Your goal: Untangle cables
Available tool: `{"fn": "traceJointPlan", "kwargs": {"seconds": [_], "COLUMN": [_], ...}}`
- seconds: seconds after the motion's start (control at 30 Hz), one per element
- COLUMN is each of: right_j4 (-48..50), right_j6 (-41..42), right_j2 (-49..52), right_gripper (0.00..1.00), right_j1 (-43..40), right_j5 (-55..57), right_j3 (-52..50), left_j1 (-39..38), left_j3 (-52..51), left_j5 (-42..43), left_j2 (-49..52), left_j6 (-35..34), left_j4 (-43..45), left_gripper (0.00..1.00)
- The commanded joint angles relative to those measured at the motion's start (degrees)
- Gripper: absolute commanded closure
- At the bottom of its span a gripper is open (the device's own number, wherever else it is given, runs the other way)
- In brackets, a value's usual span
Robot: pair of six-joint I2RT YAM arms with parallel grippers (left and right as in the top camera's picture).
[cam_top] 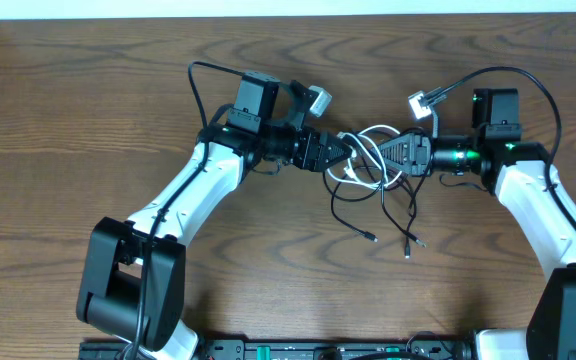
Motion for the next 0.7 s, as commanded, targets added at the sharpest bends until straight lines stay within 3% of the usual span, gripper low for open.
{"fn": "traceJointPlan", "kwargs": {"seconds": [0.0, 0.03, 0.07, 0.17, 0.5, 0.67], "right_j4": [0.1, 0.1, 0.1, 0.1, -3.4, -7.9], "right_j6": [-0.8, -0.8, -0.8, -0.8, -0.8, 2.8], "right_j2": [-1.6, -1.6, -1.6, -1.6, -1.7, -1.7], "right_gripper": [0.99, 0.99, 0.99, 0.99, 0.99, 0.99], "right_j1": [1.3, 1.7, 1.9, 1.9, 0.9, 1.0], "right_j5": [-2.6, -2.6, -2.6, -2.5, 5.7, 21.0], "right_j3": [1.3, 1.3, 1.3, 1.3, 1.3, 1.3], "left_j1": [-2.0, -3.1, -3.7, -4.4, -2.0, -0.2], "left_j3": [0.7, 0.7, 0.7, 0.7, 0.7, 0.7], "left_j5": [-0.3, -0.3, -0.4, -0.4, -0.4, -0.3], "left_j2": [0.3, 0.3, 0.3, 0.3, 0.3, 0.3], "left_j6": [0.7, 0.8, 0.8, 0.8, 0.8, 0.8], "left_j4": [1.2, 2.0, 2.5, 3.4, 1.8, -0.2], "left_gripper": [0.28, 0.28, 0.37, 0.92, 0.92, 0.92]}}
